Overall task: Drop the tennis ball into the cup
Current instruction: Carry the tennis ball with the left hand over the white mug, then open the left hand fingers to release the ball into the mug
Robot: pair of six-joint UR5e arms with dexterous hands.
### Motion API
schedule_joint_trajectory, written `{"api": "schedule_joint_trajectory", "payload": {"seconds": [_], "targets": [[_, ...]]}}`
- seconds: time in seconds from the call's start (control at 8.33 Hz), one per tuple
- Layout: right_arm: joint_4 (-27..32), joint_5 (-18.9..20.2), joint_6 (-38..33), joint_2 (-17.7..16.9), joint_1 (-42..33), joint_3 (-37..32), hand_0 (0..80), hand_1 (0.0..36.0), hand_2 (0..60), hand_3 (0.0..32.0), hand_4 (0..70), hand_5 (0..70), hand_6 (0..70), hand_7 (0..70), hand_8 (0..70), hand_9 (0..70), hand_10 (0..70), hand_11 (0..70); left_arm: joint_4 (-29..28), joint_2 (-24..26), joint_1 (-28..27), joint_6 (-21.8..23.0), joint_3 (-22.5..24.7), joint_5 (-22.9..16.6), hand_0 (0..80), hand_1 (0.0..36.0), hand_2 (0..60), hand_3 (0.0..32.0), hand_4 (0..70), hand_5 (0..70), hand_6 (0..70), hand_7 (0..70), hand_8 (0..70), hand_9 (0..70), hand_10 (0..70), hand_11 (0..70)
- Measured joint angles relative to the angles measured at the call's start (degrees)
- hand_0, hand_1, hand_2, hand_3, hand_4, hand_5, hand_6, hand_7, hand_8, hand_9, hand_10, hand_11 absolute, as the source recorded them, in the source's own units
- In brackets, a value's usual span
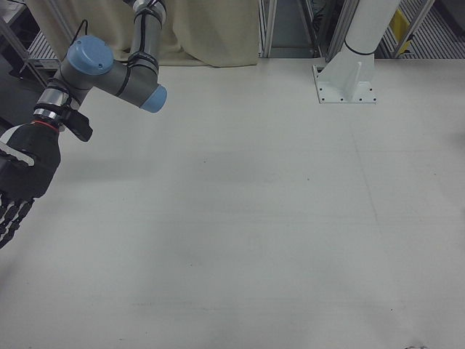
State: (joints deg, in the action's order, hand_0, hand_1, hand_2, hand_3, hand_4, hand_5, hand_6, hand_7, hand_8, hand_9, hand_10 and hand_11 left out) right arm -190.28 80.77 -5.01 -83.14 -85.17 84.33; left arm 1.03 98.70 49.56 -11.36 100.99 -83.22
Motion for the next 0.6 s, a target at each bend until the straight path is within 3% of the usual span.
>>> {"api": "schedule_joint_trajectory", "payload": {"seconds": [0.12, 0.24, 0.36, 0.48, 0.6], "targets": [[0.0, 0.0, 0.0, 0.0, -0.02, 0.0, 0.0, 0.0, 0.0, 0.0, 0.0, 0.0, 0.0, 0.0, 0.0, 0.0, 0.0, 0.0, -0.36, 0.0, -1.11, -0.07, -0.39, 0.38, 74.0, 34.9, 57.7, 0.0, 35.4, 28.4, 70.0, 70.0, 43.7, 54.9, 35.3, 52.3], [0.0, 0.0, 0.0, 0.0, -0.02, 0.02, 0.0, 0.0, 0.0, 0.0, 0.0, 0.0, 0.0, 0.0, 0.0, 0.0, 0.0, 0.0, -1.67, 0.08, -1.68, -0.22, -1.63, 0.48, 59.4, 30.9, 50.4, 0.0, 26.4, 19.4, 57.5, 42.3, 25.5, 26.7, 26.1, 40.3], [0.0, 0.0, 0.0, 0.0, -0.01, 0.04, 0.0, 0.0, 0.0, 0.0, 0.0, 0.0, 0.0, 0.0, 0.0, 0.0, 0.0, 0.0, -3.48, 0.23, -2.47, -0.26, -3.25, 0.45, 57.8, 30.3, 48.2, 0.0, 23.8, 17.3, 46.5, 33.6, 21.6, 22.7, 24.2, 37.4], [0.0, 0.0, 0.0, 0.0, -0.03, 0.04, 0.0, 0.0, 0.0, 0.0, 0.0, 0.0, 0.0, 0.0, 0.0, 0.0, 0.0, 0.0, -4.67, 0.38, -3.28, -0.26, -4.23, 0.4, 56.1, 29.3, 48.0, 0.0, 21.3, 16.4, 43.0, 29.5, 20.0, 20.7, 22.4, 34.8], [0.0, 0.0, 0.0, 0.0, -0.05, 0.04, 0.0, 0.0, 0.0, 0.0, 0.0, 0.0, 0.0, 0.0, 0.0, 0.0, 0.0, 0.0, -5.26, 0.49, -3.8, -0.25, -4.66, 0.36, 55.2, 28.5, 48.5, 0.0, 19.7, 16.5, 44.5, 27.3, 19.9, 19.6, 21.6, 33.6]]}}
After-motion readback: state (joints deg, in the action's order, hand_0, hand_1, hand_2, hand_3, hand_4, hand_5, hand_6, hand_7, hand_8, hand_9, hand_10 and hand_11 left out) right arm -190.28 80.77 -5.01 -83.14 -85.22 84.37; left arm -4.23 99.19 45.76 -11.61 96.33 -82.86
